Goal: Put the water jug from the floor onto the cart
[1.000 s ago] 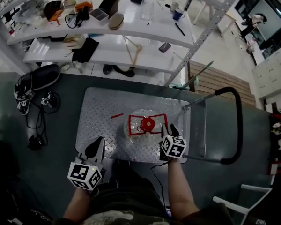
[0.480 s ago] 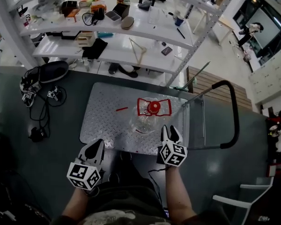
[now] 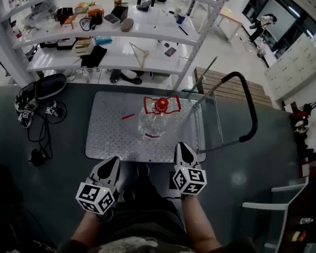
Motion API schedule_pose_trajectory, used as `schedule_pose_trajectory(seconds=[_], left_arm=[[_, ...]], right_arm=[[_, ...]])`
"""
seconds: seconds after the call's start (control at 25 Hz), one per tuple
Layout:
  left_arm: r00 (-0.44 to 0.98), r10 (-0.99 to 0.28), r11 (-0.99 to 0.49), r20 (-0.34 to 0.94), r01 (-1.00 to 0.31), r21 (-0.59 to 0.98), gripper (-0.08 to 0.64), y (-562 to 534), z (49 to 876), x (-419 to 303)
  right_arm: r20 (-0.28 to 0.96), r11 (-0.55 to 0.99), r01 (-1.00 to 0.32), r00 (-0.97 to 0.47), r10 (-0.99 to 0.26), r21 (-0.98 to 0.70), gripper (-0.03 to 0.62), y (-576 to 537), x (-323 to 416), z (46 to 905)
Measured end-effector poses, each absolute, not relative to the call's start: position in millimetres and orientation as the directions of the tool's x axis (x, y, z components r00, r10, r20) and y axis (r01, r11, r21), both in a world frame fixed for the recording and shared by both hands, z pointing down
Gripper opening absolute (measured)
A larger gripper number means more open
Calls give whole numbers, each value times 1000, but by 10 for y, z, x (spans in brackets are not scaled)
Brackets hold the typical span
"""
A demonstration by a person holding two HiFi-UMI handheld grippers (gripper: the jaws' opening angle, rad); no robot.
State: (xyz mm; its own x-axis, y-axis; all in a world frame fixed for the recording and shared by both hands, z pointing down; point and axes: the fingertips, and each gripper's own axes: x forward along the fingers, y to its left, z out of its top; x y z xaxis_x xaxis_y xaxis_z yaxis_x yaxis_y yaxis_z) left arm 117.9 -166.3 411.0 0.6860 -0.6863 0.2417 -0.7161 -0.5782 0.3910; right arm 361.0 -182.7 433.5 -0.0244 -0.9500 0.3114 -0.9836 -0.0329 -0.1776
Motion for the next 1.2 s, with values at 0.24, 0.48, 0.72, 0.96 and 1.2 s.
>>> schedule_pose_trajectory(seconds=[0.24, 0.48, 0.72, 0.96, 1.2], left_arm=[[731, -640, -622, 236, -673, 400, 8, -1513, 4041, 1374], [726, -647, -633, 233, -681, 368, 8, -1365, 3994, 1523], [700, -675, -599, 234, -705, 380, 8, -901, 3944, 1801], [714, -660, -622, 232, -693, 364, 9, -160, 3837, 2249], [728, -645, -642, 233, -682, 351, 8, 670, 3776, 2626]], right_arm=[[263, -33, -985, -13, -965, -169, -8, -1467, 3618, 3972], [238, -20, -988, -17, -971, -153, -9, -1299, 3772, 3878], [214, 20, -985, -58, -975, -172, -9, -880, 4012, 3813], [208, 31, -980, -72, -975, -194, -8, -230, 4344, 3773], [166, 36, -975, -74, -983, -221, -8, 512, 4645, 3627]])
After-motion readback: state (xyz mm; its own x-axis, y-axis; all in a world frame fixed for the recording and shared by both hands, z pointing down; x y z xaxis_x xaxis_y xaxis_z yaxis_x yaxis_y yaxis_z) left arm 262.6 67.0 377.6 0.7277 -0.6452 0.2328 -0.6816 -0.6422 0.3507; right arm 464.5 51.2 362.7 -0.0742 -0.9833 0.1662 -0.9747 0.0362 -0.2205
